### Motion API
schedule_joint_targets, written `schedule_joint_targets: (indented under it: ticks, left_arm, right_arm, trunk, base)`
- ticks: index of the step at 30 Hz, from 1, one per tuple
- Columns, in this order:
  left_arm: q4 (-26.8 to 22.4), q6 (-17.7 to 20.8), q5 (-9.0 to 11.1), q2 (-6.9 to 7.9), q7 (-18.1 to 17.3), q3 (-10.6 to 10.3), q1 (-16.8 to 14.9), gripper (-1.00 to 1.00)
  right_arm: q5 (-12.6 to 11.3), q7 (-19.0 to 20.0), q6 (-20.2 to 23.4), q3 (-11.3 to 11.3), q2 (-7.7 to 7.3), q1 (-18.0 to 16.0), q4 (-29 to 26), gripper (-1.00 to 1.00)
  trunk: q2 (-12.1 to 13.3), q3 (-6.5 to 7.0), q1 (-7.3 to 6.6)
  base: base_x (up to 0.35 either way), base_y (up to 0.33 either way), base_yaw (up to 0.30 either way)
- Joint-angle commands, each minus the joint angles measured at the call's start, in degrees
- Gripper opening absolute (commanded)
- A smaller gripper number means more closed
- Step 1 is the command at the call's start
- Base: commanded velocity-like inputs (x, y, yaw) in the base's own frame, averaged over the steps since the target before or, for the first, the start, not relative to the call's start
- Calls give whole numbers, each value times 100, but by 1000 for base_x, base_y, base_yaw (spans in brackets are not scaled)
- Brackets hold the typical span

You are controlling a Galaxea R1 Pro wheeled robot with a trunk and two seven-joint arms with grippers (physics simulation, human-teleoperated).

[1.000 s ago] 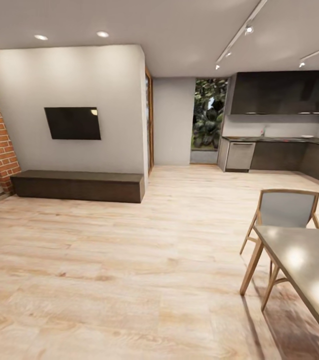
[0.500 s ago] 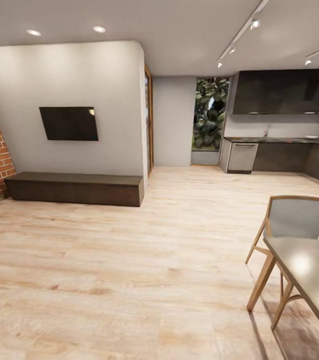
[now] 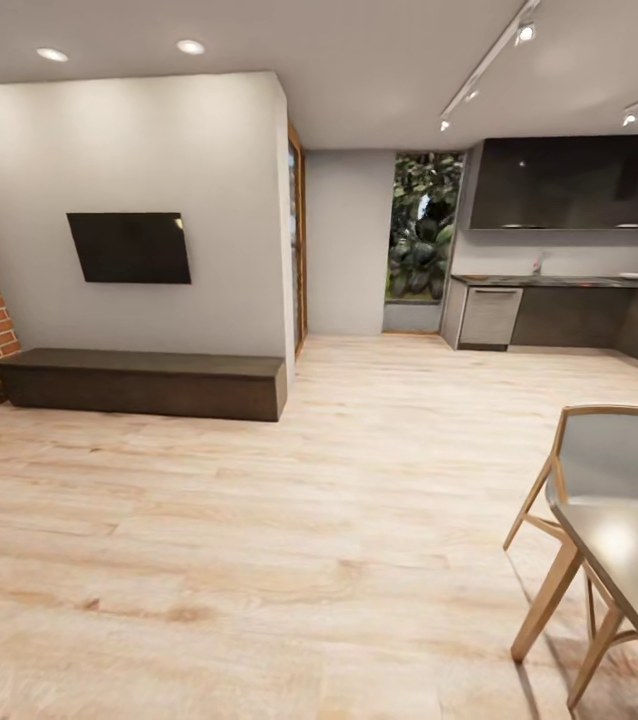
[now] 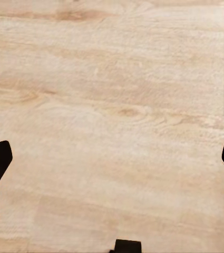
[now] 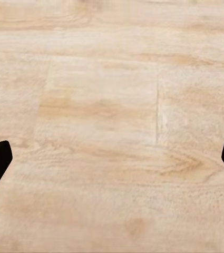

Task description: In the kitchen, take the Vidalia onion out of the sink, dice it on the chopping board with the paring knife, put the diced onion into the bowl on the countertop, then place both the paring knife and the chopping board into the sink.

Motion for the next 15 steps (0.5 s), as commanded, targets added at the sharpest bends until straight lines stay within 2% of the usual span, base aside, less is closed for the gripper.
schedule_joint_targets:
  ticks: [1,15]
  left_arm:
    - [-9,-5,-7,0,13,2,3,100]
    - [-9,-5,-7,0,13,2,3,100]
  right_arm:
    - [0,-3,-17,1,1,-4,4,100]
    - [0,-3,-17,1,1,-4,7,100]
  trunk:
    - [-2,-5,3]
    - [-2,-5,3]
  base:
    - [323,0,0]
    - [323,0,0]
